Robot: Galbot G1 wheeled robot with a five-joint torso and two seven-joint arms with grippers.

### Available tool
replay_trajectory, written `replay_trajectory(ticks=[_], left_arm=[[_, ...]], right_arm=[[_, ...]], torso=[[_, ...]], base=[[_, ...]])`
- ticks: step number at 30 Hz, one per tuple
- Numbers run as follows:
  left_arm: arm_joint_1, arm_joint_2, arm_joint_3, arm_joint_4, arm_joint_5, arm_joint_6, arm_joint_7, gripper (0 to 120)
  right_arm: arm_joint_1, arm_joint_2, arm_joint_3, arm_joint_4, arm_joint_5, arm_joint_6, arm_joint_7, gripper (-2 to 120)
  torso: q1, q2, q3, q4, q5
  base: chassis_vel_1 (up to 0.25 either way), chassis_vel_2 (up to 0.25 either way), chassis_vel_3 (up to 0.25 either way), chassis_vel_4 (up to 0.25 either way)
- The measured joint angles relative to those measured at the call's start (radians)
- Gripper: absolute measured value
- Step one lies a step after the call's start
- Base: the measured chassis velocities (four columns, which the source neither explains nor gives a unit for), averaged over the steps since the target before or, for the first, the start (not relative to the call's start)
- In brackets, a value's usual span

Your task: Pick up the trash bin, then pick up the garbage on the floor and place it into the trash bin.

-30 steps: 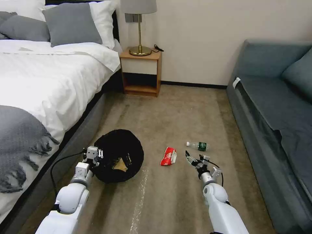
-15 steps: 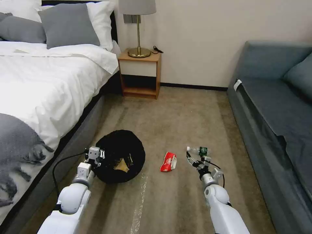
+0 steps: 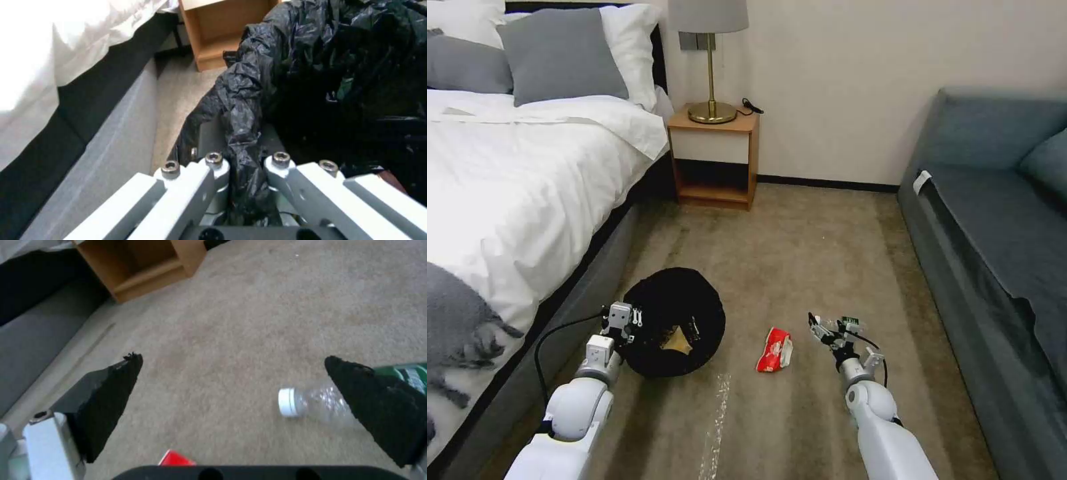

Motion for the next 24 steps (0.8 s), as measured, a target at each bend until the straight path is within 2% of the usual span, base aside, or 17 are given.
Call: replay_trajectory(ticks=[16,24], left_arm=[[-0.009,-0.003,0.006,0.011,0.001,-0.004,0.002,4],[-0.014,0.001,0.007,0.016,-0.002,-0.004,0.004,4]], right_arm=[[-0.002,-0.021,-0.016,0.007,-0.023,0.003,-0.013,100],[-0.018,-0.058,-0.045,0.043,-0.111,-0.005,-0.042,100]], torso=[[0.000,0.000,0.000,0.0000,0.0000],[0.000,0.000,0.000,0.0000,0.0001]], base=[[-0.111,0.121,0.117,-0.116],[-0.125,0.123,0.144,-0.120]])
